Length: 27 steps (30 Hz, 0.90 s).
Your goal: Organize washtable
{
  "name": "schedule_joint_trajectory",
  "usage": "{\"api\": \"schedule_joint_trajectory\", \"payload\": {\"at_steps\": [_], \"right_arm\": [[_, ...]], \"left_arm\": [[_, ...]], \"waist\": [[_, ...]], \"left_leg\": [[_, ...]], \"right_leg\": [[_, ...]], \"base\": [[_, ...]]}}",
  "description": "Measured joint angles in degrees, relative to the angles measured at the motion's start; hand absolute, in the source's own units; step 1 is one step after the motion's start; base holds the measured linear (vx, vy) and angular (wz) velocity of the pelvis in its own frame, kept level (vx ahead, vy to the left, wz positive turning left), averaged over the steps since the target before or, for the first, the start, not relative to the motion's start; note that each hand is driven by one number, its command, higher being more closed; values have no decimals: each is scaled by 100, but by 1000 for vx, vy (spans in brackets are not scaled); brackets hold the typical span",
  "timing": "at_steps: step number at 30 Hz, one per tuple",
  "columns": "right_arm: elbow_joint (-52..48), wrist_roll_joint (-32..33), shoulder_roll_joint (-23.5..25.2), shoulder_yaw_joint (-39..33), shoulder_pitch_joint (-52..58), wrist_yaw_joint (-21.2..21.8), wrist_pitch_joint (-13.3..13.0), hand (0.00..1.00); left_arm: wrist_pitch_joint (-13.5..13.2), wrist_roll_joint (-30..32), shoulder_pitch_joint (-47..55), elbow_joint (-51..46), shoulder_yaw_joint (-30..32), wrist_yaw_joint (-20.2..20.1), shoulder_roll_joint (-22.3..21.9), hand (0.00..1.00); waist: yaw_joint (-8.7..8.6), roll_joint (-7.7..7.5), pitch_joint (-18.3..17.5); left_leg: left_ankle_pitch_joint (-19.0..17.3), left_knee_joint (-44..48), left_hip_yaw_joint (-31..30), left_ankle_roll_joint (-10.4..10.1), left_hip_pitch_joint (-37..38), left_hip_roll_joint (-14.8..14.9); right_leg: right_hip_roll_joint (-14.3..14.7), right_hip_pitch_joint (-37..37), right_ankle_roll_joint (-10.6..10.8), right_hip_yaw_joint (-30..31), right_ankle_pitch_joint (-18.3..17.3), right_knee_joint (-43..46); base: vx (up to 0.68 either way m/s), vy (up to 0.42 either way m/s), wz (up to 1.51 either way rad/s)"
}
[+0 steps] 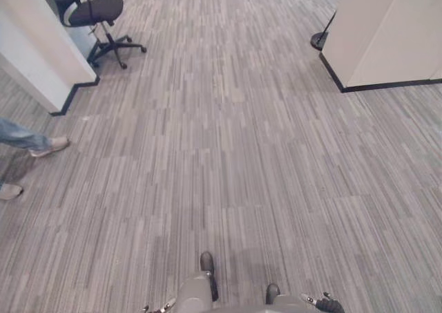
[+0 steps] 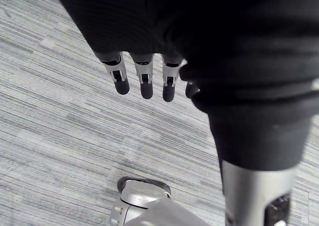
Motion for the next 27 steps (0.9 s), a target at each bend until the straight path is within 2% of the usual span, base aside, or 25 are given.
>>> {"api": "schedule_joint_trajectory", "payload": {"at_steps": [1, 2, 3, 4, 5, 6, 7, 8, 9, 10, 11, 13, 14, 16, 17, 18, 19, 20, 21, 22, 23, 24, 25, 26, 27], "right_arm": [[11, -11, 2, 10, 47, 13, -4, 0], [21, -41, 36, 7, 50, 22, -14, 0], [18, -52, 71, 3, 53, 47, -43, 0], [20, -45, 171, -15, 70, 117, -90, 0], [38, -53, 241, -6, 89, 134, -100, 0], [91, -53, 257, -6, 88, 142, -99, 0], [151, -56, 267, -46, 64, 178, -101, 0], [163, -67, 257, -103, 63, 229, -107, 0], [87, -75, 278, -99, 104, 240, -139, 0], [38, -70, 279, -99, 130, 242, -177, 0], [-46, -74, 273, -87, 160, 251, -206, 0], [-95, -78, 251, -112, 153, 250, -204, 0], [-170, -95, 228, -126, 219, 238, -174, 0], [-292, -91, 233, -129, 402, 225, -144, 0], [-329, -88, 247, -122, 454, 221, -119, 0], [-448, -85, 296, -110, 609, 213, -63, 0], [-482, -86, 279, -117, 621, 214, -45, 0], [-512, -92, 174, -135, 617, 214, -42, 0], [-523, -110, 120, -265, 577, 227, -40, 0], [-563, -111, 108, -300, 538, 227, -38, 0], [-585, -108, 71, -320, 540, 231, -36, 0], [-602, -107, 47, -408, 544, 234, -33, 0], [-491, -105, 48, -591, 478, 204, -21, 0], [-332, -105, 73, -614, 409, 192, 9, 0], [-255, -105, 105, -602, 381, 192, 9, 0]], "left_arm": [[-3, 2, 14, -1, 1, -4, 22, 0], [-1, 4, 99, 31, 1, -6, 48, 0], [-6, 11, 115, 50, 2, -5, 102, 0], [-4, 16, 113, 49, 2, -5, 204, 0], [21, 40, 140, 44, -2, -12, 299, 0], [37, 69, 173, 28, -13, -14, 323, 0], [76, 160, 194, -3, -51, -16, 321, 0], [115, 245, 189, 2, -85, -18, 322, 0], [123, 250, 171, 3, -138, -18, 323, 0], [118, 261, 160, 2, -171, -19, 325, 0], [115, 329, 23, 7, -207, -19, 326, 0], [107, 378, -120, -1, -215, -15, 290, 0], [96, 454, -181, -6, -218, -14, 245, 0], [42, 457, -253, -160, -165, 3, 95, 0], [42, 457, -234, -214, -82, 4, 51, 0], [34, 455, -179, -297, 138, 15, -73, 0], [33, 456, -178, -302, 171, 17, -112, 0], [33, 458, -184, -304, 171, 8, -203, 0], [-14, 455, -227, -356, 274, -5, -372, 0], [-21, 458, -286, -354, 473, -8, -440, 0], [-18, 456, -304, -348, 580, 1, -504, 0], [-20, 453, -294, -325, 643, -1, -558, 0], [-27, 438, -289, -328, 681, -8, -547, 0], [-30, 441, -281, -326, 679, -7, -411, 0], [-20, 448, -255, -324, 668, -6, -329, 0]], "waist": [[37, -68, -84], [36, -143, -253], [13, -243, -289], [-10, -452, -266], [-51, -620, -262], [-67, -624, -252], [-95, -581, -239], [-135, -541, -217], [-161, -498, -222], [-171, -475, -214], [-236, -426, -193], [-325, -336, -170], [-365, -236, -169], [-421, -137, -157], [-424, -142, -155], [-452, -139, -184], [-462, -86, -223], [-442, 72, -267], [-444, 239, -299], [-445, 288, -276], [-453, 359, -266], [-457, 437, -256], [-394, 502, -212], [-296, 391, -113], [-265, 285, -54]], "left_leg": [[-188, 534, 58, 296, -158, -64], [-600, 873, 134, 602, -250, -244], [-779, 1021, 172, 654, -245, -353], [-1113, 1292, 230, 813, -96, -563], [-1365, 1456, 274, 992, 195, -763], [-1485, 1460, 271, 1046, 383, -848], [-1709, 1342, 176, 1137, 845, -931], [-1817, 1080, 85, 1132, 1375, -940], [-1825, 672, 30, 1123, 1869, -899], [-1821, 489, -11, 1119, 2075, -868], [-1794, 238, -92, 1072, 2377, -772], [-1790, -93, -263, 1065, 2725, -639], [-1772, -296, -312, 1034, 2954, -538], [-1778, -486, -529, 849, 3412, -431], [-1803, -460, -562, 689, 3558, -410], [-1890, -215, -745, 532, 3883, -337], [-1850, -20, -824, 461, 3927, -254], [-1697, 324, -884, 229, 3901, -111], [-992, 1280, -924, 325, 3574, 37], [-208, 2044, -871, 481, 3250, 99], [588, 2599, -853, 349, 2961, 210], [1291, 3437, -808, 286, 2500, 496], [734, 4793, -483, 520, 1891, 929], [91, 5428, -301, 589, 1565, 1021], [-127, 5458, -213, 563, 1449, 964]], "right_leg": [[-156, -160, 177, 74, -215, 311], [-348, -309, 466, 156, -532, 1034], [-485, -591, 593, 253, -765, 2010], [-685, -1127, 540, 462, -665, 3962], [-779, -1234, 377, 514, -7, 4993], [-855, -1211, 261, 566, 284, 5206], [-854, -1184, 374, 632, 860, 5616], [-683, -1330, 213, 536, 410, 6067], [-503, -1555, 38, 269, -136, 6066], [-410, -1703, -51, 81, -345, 5942], [-187, -2061, -268, -228, -597, 5445], [81, -2445, -327, -382, -650, 4315], [213, -2605, -336, -343, -516, 3432], [333, -2832, -324, 136, 341, 1424], [316, -2843, -356, 184, 536, 1130], [289, -2848, -504, 226, 1395, 1244], [284, -2871, -407, 182, 1695, 1574], [364, -2972, -347, 77, 1341, 2199], [421, -2930, -420, -69, 685, 2797], [495, -2780, -481, -132, 382, 2932], [521, -2591, -545, -147, 223, 2881], [658, -2313, -634, -171, 63, 2738], [900, -1813, -754, -172, -31, 2485], [980, -1194, -791, -88, -54, 2210], [974, -856, -793, -23, -55, 2028]], "base": [[408, 309, -25], [442, 290, -15], [502, 272, 9], [514, 193, 26], [522, 180, 25], [558, 140, 22], [693, 149, 11], [783, 145, 10], [646, 82, 11], [524, -10, 31], [429, -43, 39], [466, -76, 63], [645, -127, 87], [751, -197, 86], [930, -345, 75], [832, -321, 53], [1015, -367, 44], [824, -251, 19], [790, -231, 5], [741, -231, -1], [566, -168, -6], [847, -235, -17], [825, -188, -32], [810, -186, -39], [600, -115, -30]]}}
